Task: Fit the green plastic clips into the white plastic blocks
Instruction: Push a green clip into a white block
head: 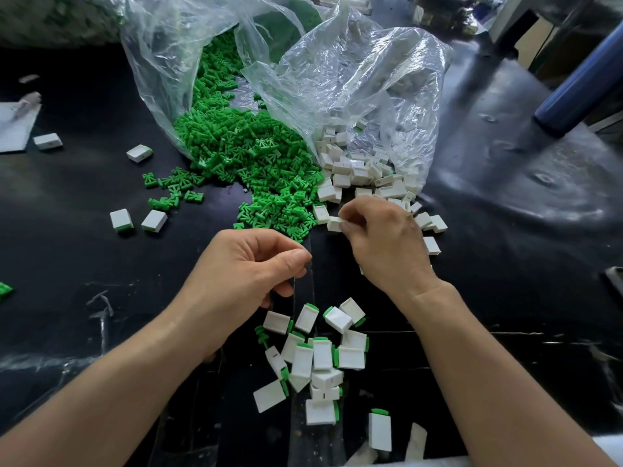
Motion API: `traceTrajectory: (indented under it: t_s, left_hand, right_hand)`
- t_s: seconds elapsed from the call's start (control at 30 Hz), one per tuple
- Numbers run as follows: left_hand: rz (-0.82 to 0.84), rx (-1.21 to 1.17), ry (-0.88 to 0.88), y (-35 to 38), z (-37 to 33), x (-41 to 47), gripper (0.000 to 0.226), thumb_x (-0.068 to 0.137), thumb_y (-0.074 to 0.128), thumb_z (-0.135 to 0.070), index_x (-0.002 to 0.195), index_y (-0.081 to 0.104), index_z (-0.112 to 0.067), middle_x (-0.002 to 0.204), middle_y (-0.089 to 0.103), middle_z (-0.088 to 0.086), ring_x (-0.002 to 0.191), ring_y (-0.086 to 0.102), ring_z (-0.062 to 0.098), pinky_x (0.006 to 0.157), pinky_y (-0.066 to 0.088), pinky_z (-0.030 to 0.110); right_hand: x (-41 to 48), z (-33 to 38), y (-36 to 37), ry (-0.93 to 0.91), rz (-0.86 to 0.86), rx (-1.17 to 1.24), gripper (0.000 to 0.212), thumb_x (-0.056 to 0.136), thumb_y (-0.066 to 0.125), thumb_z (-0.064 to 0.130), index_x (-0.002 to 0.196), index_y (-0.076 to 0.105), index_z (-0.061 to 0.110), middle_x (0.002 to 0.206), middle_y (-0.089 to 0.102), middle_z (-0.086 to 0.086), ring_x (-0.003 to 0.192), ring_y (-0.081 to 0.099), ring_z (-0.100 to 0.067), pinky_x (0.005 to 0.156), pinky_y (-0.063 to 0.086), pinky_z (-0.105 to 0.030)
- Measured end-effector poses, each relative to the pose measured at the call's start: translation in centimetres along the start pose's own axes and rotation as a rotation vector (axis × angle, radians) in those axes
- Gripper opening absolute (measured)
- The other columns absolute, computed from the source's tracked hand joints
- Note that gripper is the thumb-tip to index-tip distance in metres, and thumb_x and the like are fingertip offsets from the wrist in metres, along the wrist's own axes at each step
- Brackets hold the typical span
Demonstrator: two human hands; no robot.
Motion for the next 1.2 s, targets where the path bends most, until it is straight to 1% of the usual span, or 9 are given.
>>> traceTrajectory:
  t_s: [0.17,0.3,0.4,0.53,0.67,0.8,0.9,1.07,1.2]
  left_hand:
    - [-0.074,-0.003,0.031,-0.4,-0.1,0.2,0.022,0.075,0.072,-0.008,0.088,0.067,-0.025,0.076,0.071,-0.006,0.058,0.063,0.004,0.045,0.046,0.016]
    - [-0.113,-0.06,0.053,-0.7,-0.2,0.3,0.023,0.071,0.073,-0.011,0.086,0.067,-0.028,0.076,0.072,-0.006,0.065,0.066,0.007,0.048,0.049,0.016]
    - [-0.092,-0.059,0.072,-0.6,-0.4,0.2,0.018,0.075,0.071,-0.007,0.082,0.07,-0.023,0.072,0.071,0.0,0.059,0.064,0.005,0.048,0.049,0.015]
    - [-0.136,-0.097,0.06,-0.8,-0.3,0.5,0.013,0.079,0.066,-0.002,0.081,0.069,-0.014,0.063,0.069,0.0,0.055,0.062,0.005,0.049,0.05,0.015]
    - [-0.127,-0.205,0.028,-0.6,-0.3,0.4,0.015,0.078,0.063,0.008,0.079,0.065,-0.007,0.067,0.069,0.005,0.061,0.066,0.011,0.056,0.055,0.018]
    - [-0.086,-0.251,0.014,-0.4,-0.4,0.3,0.018,0.074,0.062,0.013,0.075,0.062,-0.005,0.074,0.067,0.015,0.067,0.067,0.017,0.06,0.056,0.019]
    - [-0.082,-0.282,-0.003,-0.5,-0.4,0.4,0.022,0.073,0.061,0.015,0.071,0.061,-0.006,0.073,0.065,0.014,0.068,0.067,0.017,0.061,0.057,0.021]
    - [-0.062,-0.312,-0.024,-0.3,-0.4,0.3,0.02,0.075,0.058,0.015,0.075,0.059,-0.005,0.067,0.069,0.009,0.065,0.069,0.015,0.057,0.056,0.02]
    - [-0.066,-0.331,-0.04,-0.3,-0.5,0.3,0.014,0.077,0.059,0.009,0.077,0.059,-0.004,0.07,0.069,0.009,0.063,0.07,0.016,0.055,0.055,0.02]
  right_hand:
    - [-0.6,1.0,-0.1,0.081,0.105,0.54,0.017,0.082,0.067,0.014,0.076,0.063,0.029,0.068,0.06,0.016,0.065,0.055,0.004,0.068,0.043,-0.014]
    - [-1.5,2.5,0.5,0.021,0.184,0.654,0.013,0.081,0.068,0.013,0.08,0.064,0.025,0.069,0.063,0.014,0.065,0.057,0.006,0.065,0.043,-0.01]
    - [-1.8,2.9,1.0,-0.009,0.242,0.646,0.008,0.081,0.069,0.014,0.089,0.068,0.017,0.077,0.066,0.009,0.072,0.061,-0.001,0.072,0.05,-0.021]
    - [-1.7,2.7,0.8,-0.003,0.209,0.569,0.009,0.086,0.063,0.018,0.09,0.071,0.017,0.076,0.068,0.007,0.073,0.061,-0.003,0.072,0.049,-0.021]
    - [-1.6,2.5,0.7,-0.064,0.098,0.306,0.021,0.087,0.06,0.014,0.106,0.068,0.016,0.095,0.066,0.001,0.092,0.058,-0.012,0.084,0.043,-0.024]
    - [-1.6,2.9,1.8,-0.174,0.179,0.08,0.038,0.089,0.057,0.023,0.127,0.055,0.024,0.111,0.054,-0.003,0.109,0.046,-0.02,0.089,0.037,-0.029]
    - [-1.6,3.0,2.2,-0.2,0.189,0.004,0.034,0.09,0.056,0.031,0.123,0.058,0.024,0.108,0.05,-0.003,0.107,0.044,-0.019,0.082,0.033,-0.026]
    - [-1.4,3.0,2.1,-0.215,0.167,0.03,0.022,0.092,0.052,0.019,0.109,0.064,0.014,0.104,0.054,-0.006,0.102,0.049,-0.023,0.081,0.04,-0.035]
    - [-1.4,2.9,1.6,-0.154,0.108,0.131,0.019,0.094,0.046,0.013,0.101,0.062,0.008,0.1,0.056,-0.007,0.094,0.053,-0.024,0.08,0.038,-0.033]
Point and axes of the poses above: each hand's wrist, its own x-axis towards the middle knuckle, its own y-axis out of the palm, z = x × y, the point moved 3 cm from there along x, towards the middle knuckle
